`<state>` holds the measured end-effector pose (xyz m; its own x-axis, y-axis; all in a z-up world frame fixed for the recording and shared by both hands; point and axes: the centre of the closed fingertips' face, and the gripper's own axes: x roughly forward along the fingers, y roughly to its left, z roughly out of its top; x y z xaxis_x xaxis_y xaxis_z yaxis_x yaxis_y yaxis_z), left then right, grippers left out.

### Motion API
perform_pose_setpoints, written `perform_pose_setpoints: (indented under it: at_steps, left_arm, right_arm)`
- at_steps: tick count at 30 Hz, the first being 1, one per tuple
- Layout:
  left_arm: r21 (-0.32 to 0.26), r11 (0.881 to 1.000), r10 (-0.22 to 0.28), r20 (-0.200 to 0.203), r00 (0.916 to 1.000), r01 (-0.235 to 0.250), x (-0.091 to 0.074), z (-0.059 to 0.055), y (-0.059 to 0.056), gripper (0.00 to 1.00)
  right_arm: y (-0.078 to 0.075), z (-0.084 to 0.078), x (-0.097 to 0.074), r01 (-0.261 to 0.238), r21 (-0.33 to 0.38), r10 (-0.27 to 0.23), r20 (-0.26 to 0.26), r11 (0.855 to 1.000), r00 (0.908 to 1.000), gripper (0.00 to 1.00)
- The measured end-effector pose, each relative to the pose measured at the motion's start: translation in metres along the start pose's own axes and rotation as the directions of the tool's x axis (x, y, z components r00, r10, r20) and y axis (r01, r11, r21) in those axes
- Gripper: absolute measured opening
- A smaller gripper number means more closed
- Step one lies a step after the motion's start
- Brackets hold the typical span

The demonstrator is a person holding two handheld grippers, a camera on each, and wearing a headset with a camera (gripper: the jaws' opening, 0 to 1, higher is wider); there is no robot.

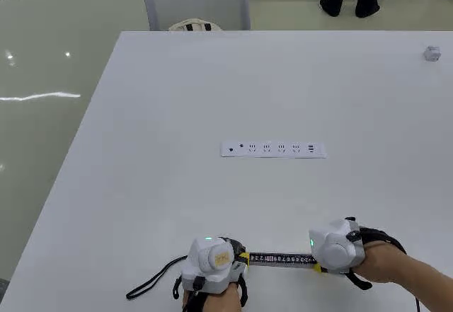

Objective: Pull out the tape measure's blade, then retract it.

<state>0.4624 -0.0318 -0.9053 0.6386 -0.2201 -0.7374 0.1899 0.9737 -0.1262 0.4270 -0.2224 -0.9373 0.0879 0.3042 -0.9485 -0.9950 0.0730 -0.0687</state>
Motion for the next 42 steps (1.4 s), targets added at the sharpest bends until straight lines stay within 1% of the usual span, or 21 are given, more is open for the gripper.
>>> perform_pose_setpoints:
  at_steps: [2, 11, 18, 33, 42]
  left_arm:
    - [0.000, 1.000, 0.000, -0.001, 1.0000, 0.000, 0.000, 0.000, 0.000, 0.58]
    - [-0.002, 1.000, 0.000, -0.002, 1.0000, 0.000, 0.000, 0.000, 0.000, 0.58]
    - [-0.003, 1.000, 0.000, -0.003, 1.0000, 0.000, 0.001, 0.000, 0.000, 0.58]
    - [-0.005, 1.000, -0.003, -0.008, 1.0000, 0.003, -0.001, 0.000, 0.000, 0.58]
    - [-0.005, 1.000, -0.004, -0.011, 0.9999, 0.004, 0.000, 0.000, 0.000, 0.58]
  right_arm:
    - [0.000, 0.005, 0.002, -0.003, -0.009, 0.003, 0.002, 1.000, 1.0000, 0.15]
    - [-0.002, 0.015, 0.007, -0.011, -0.015, 0.011, 0.011, 1.000, 0.9999, 0.14]
    - [-0.002, 0.026, 0.009, -0.018, -0.022, 0.019, 0.023, 1.000, 0.9996, 0.14]
    - [-0.003, 0.054, 0.019, -0.031, -0.037, 0.033, 0.055, 0.999, 0.9979, 0.14]
    - [-0.004, 0.063, 0.022, -0.034, -0.048, 0.037, 0.060, 0.998, 0.9975, 0.14]
